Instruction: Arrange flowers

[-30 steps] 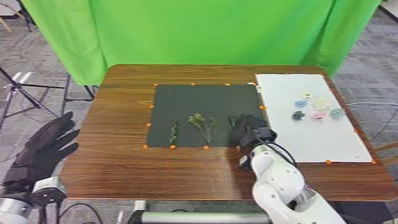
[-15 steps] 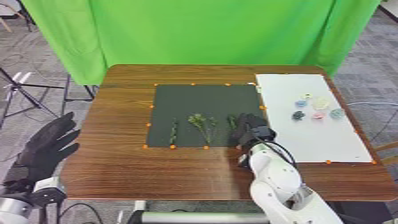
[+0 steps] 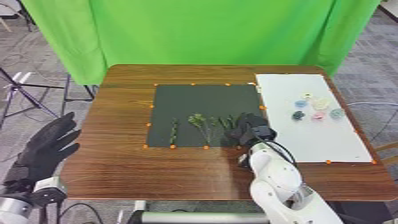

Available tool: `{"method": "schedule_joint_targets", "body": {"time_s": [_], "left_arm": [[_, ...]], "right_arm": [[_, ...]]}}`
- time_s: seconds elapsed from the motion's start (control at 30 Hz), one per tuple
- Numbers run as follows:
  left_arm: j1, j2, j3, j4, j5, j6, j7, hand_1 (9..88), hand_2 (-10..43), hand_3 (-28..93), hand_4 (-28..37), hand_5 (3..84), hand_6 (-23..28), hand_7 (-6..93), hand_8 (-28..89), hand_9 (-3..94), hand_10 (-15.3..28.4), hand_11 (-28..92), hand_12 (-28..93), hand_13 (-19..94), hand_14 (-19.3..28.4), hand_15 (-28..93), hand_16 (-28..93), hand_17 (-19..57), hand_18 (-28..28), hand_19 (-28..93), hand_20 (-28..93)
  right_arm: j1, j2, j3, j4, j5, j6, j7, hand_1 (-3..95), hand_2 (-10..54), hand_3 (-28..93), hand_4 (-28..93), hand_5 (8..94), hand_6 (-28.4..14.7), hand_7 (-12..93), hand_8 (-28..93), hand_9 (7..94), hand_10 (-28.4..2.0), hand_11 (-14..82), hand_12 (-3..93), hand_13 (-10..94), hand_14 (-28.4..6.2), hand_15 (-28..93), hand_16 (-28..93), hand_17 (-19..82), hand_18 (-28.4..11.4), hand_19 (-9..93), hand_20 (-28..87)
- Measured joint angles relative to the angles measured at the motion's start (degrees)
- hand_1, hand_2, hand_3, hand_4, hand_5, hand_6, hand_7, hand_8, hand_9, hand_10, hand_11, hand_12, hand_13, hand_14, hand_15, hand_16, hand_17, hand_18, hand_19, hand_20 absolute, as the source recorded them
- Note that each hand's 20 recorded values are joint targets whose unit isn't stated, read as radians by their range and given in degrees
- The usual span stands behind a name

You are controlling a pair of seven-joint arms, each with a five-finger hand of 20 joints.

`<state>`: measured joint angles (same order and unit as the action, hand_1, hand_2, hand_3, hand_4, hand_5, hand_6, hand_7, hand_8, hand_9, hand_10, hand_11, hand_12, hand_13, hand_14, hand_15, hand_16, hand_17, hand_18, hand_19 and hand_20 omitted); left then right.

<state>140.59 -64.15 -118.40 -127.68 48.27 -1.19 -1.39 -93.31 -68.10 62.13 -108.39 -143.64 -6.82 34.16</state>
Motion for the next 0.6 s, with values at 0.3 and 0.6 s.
{"method": "schedule_joint_targets", "body": {"time_s": [0.3, 0.6], "left_arm": [[0.0, -0.02, -0.02, 0.00, -0.01, -0.03, -0.02, 24.0, -2.0, 70, -27.2, 19.6, 0.5, 21.4, -11, 18.5, 8.8, 9, 20, 12, 12.0, 16, 6, -12.9, 18.2, 34, 9], [0.1, -0.21, -0.04, 0.00, 0.01, -0.03, 0.03, 24.2, -1.9, 70, -27.1, 19.5, 0.4, 21.5, -11, 18.6, 8.8, 9, 20, 12, 12.0, 16, 6, -13.0, 18.2, 34, 9]], "right_arm": [[-0.8, 0.0, 1.8, -0.4, -3.1, -0.1, 1.8, 20.9, -9.5, 80, -26, 57.6, -4.5, 52, -16, 58.6, -14.2, 63.7, 51.0, 59, -13.4, 84, 37, 20, -24.0, 77, 54], [-0.1, 3.2, 5.3, 0.1, -3.3, 9.2, 3.4, 31.6, -9.5, 88, -26, 36.7, -7.7, 45, -18, 38.8, -16.7, 43.5, 29.9, 48, -14.1, 85, 30, 18, -22.5, 79, 56]]}}
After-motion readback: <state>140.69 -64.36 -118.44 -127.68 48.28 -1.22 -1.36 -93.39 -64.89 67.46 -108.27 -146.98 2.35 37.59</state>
